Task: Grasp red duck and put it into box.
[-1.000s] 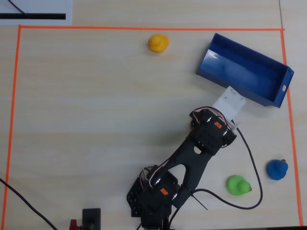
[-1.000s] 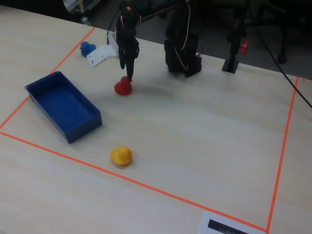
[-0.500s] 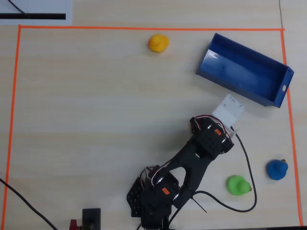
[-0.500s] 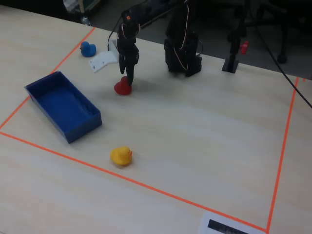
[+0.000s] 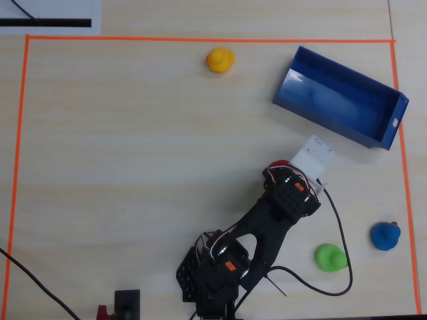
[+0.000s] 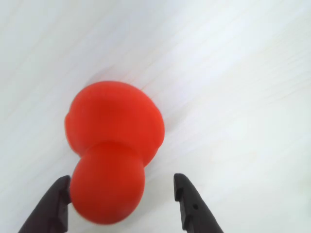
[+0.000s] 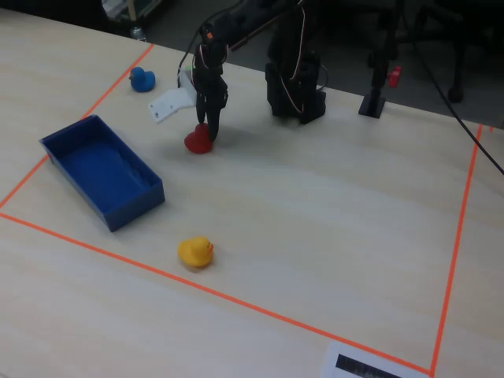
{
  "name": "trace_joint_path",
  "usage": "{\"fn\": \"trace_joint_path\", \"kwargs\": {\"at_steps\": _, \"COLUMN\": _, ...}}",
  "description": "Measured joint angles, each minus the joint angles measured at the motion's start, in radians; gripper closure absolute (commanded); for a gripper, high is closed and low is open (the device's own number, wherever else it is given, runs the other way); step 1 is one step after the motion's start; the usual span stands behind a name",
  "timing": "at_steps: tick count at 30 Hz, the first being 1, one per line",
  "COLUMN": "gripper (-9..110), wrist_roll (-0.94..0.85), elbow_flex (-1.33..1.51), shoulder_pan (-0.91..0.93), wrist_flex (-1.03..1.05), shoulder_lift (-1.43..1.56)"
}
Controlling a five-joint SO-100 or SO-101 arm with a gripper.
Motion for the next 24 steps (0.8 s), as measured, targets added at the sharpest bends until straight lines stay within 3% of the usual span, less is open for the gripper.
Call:
{"fn": "trace_joint_path", "kwargs": {"at_steps": 21, "gripper": 75, "wrist_roll": -0.025, "elbow_flex": 0.083, "shoulder_pan": -0.034, "wrist_flex": -0.115, "shoulder_lift": 0.078}}
{"fn": "trace_joint_path", "kwargs": {"at_steps": 24, "gripper": 83, "wrist_roll": -0.025, "elbow_flex": 0.083, "shoulder_pan": -0.034, "wrist_flex": -0.124, "shoulder_lift": 0.078}}
